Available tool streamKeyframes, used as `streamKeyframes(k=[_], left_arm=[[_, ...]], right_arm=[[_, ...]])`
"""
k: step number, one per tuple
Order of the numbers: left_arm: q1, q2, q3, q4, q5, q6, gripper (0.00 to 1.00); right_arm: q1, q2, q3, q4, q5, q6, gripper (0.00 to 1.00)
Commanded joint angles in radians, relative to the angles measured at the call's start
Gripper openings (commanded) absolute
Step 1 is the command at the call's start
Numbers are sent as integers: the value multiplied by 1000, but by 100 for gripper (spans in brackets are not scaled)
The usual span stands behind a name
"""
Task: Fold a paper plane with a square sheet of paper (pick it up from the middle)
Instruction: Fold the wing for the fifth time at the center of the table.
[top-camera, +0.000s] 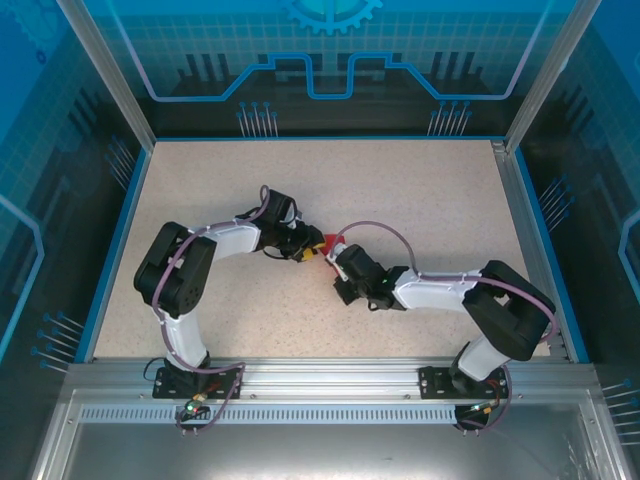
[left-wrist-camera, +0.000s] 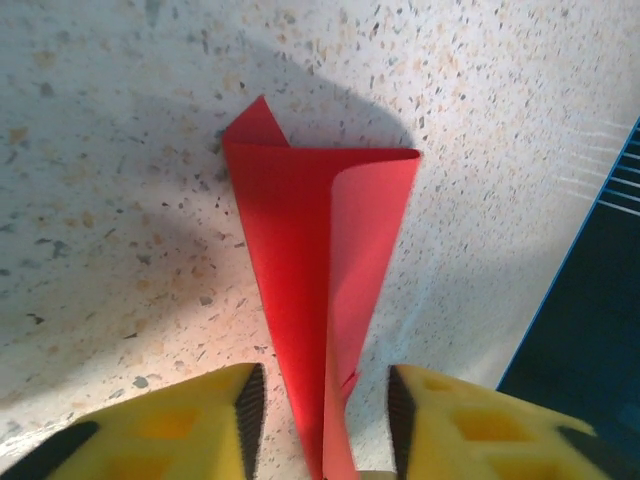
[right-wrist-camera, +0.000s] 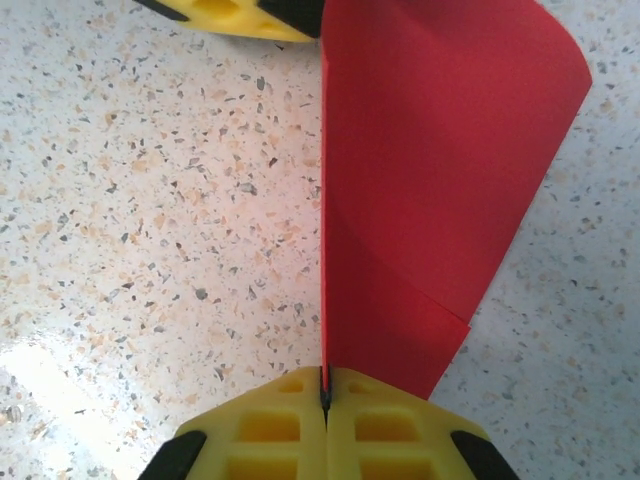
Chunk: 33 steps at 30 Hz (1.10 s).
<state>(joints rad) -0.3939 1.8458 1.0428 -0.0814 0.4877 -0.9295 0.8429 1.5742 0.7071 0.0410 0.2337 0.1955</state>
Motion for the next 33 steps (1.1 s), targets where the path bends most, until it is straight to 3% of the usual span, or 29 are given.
streamKeyframes(k=[1,7,15,33], left_arm=[[-2,-81,-8,-46,-51,17,51],[-2,-164,-34,-105,-140,36,54],[-1,-187,-41,-120,-147,43,54],[-1,-174,-54,-120,-134,46,53]], right_arm=[[-48,-34,-31,63,-179,28,0],[-148,-41,-77,138,-372,60,0],[-247,2,-108,220,-562,118,0],[-389,106,-152,388,-774,289,0]])
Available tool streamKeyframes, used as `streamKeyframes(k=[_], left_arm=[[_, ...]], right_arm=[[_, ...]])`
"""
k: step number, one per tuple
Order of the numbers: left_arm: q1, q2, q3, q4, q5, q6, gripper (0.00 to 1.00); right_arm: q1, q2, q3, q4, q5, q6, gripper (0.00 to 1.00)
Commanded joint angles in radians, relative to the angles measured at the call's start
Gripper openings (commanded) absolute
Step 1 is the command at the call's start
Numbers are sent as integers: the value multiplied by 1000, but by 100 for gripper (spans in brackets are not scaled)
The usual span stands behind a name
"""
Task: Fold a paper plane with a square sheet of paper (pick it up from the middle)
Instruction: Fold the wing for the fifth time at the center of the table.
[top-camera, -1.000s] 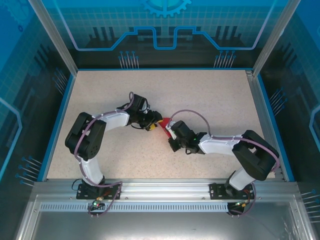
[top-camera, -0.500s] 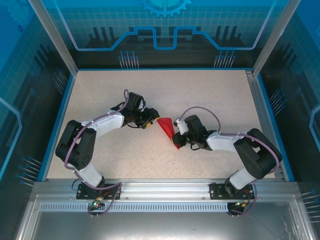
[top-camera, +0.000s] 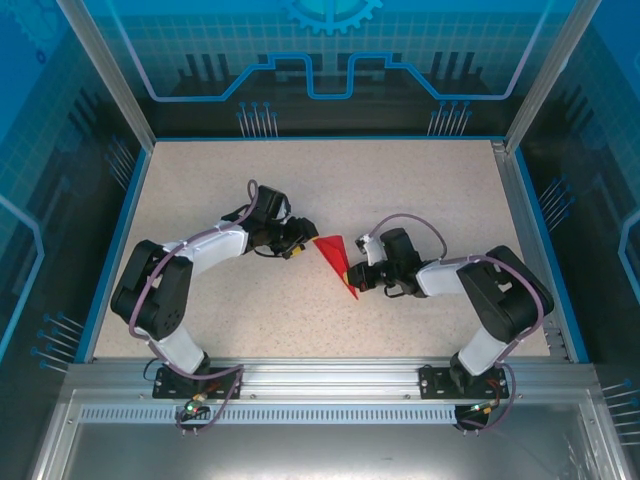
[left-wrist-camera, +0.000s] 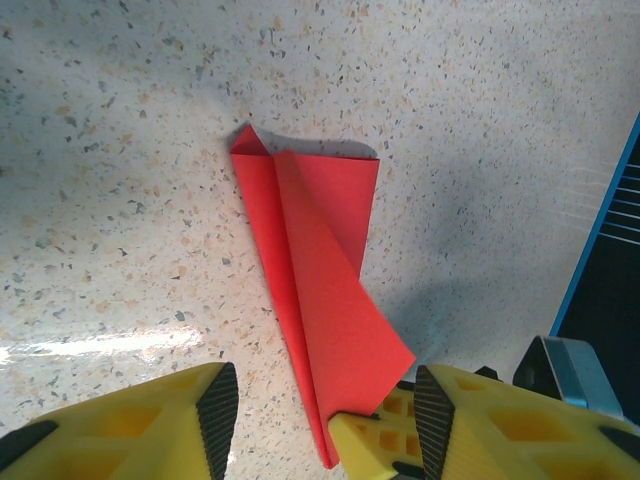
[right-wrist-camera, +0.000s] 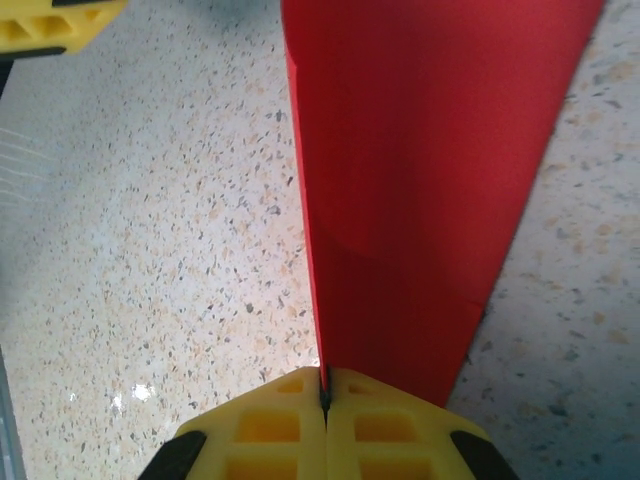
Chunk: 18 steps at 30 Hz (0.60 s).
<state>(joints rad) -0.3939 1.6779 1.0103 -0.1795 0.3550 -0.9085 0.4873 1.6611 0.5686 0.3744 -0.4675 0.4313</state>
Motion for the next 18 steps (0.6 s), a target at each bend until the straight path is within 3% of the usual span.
streamKeyframes(k=[1,18], left_arm=[[-2,-6,-22,-21,-1,27,52],[-14,12,-71,92,63,45,43]], right_arm=[[-43,23,-11,60,-95,61,0],[-179,200,53,120,-393,236,0]])
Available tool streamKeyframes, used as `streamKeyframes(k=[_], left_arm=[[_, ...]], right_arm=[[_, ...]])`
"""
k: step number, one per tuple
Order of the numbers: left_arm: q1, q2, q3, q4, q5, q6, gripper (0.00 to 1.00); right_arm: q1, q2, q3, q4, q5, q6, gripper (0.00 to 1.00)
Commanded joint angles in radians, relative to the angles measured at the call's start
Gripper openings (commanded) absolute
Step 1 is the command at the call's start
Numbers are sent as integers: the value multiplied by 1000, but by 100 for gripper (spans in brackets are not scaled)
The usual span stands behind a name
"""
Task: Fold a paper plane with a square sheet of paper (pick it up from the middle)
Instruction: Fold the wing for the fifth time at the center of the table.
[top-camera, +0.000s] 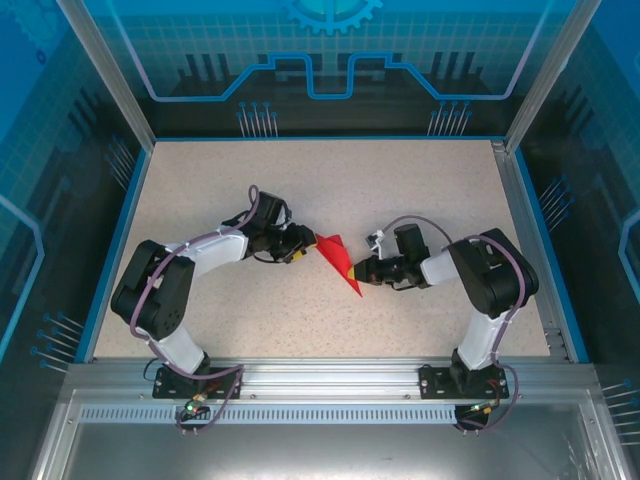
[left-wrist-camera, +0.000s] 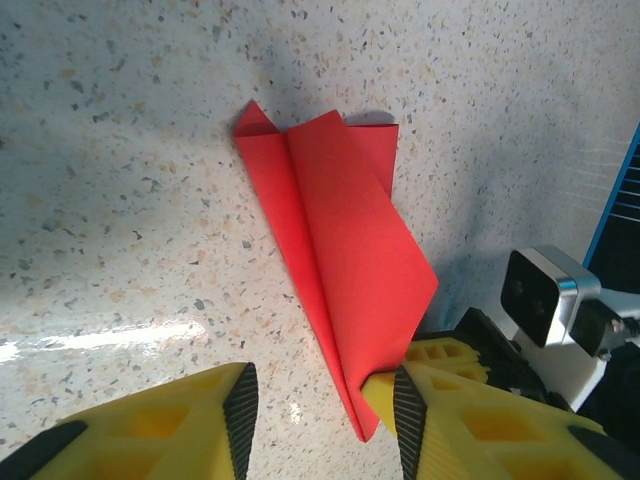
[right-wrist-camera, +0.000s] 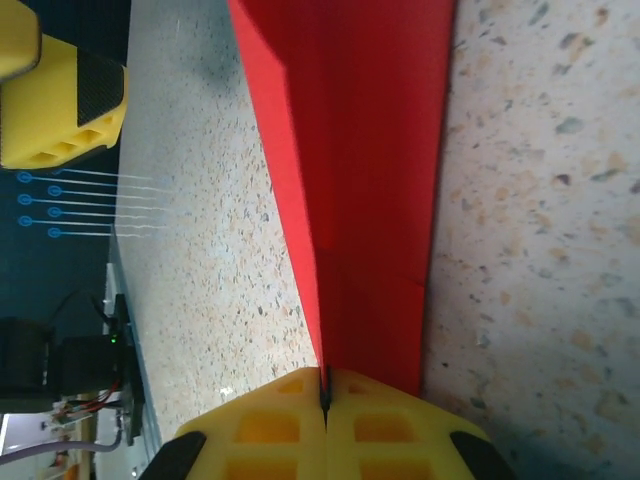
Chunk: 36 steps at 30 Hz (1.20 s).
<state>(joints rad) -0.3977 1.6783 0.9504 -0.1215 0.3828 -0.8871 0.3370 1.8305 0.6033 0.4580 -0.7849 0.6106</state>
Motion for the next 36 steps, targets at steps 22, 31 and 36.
streamKeyframes(k=[22,31,36], left_arm=[[-97,108,30,173,127,42,40],[-120,153,33,309,146,-26,41],[-126,181,47,331,141,-42,41]], right_arm=[[-87,152,129,-289,-35,62,0],[-49,141,198,-464,14,1,0],[-33,145,231,-533,37,-10,0]])
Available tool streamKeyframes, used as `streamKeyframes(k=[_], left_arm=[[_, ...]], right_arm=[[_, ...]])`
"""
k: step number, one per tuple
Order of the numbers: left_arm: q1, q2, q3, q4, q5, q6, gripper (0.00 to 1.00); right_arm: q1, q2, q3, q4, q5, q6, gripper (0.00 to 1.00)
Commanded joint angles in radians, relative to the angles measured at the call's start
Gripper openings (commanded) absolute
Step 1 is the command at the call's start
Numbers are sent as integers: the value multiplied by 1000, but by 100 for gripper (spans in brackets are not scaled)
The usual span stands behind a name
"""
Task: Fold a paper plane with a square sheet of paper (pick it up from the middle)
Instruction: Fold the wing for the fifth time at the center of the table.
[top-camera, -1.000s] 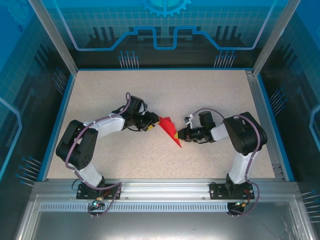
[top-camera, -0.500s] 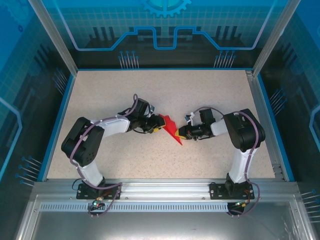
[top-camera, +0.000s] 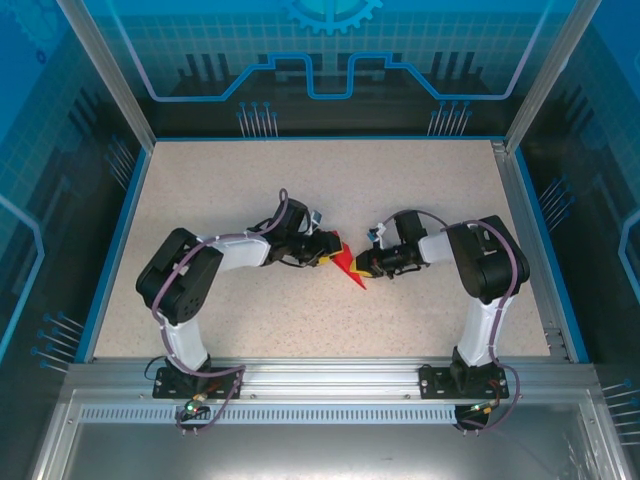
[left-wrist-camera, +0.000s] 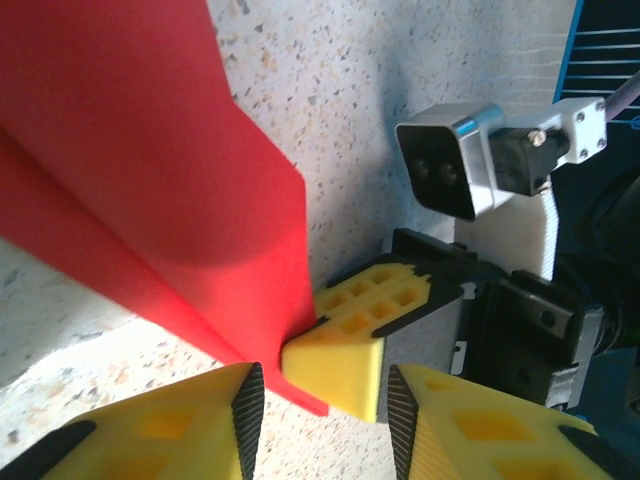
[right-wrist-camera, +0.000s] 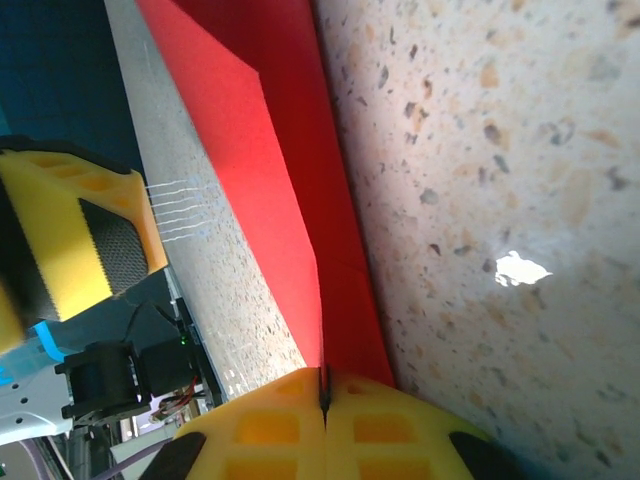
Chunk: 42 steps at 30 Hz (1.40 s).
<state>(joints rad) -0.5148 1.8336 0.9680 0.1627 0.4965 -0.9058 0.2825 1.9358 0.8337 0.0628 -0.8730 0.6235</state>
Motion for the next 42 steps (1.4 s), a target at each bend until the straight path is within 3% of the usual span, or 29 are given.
streamKeyframes(k=[1,29,42], left_arm=[[-11,31,31,55,31,-27,41],[-35,107,71,154,25,-62,46],[-34,195,115,35,-62,-60,44]], right_arm=[[25,44,8,-150,127,-26,0],[38,79,41,-186,146,-15,0],[40,93,39,-176,147,-7,0]])
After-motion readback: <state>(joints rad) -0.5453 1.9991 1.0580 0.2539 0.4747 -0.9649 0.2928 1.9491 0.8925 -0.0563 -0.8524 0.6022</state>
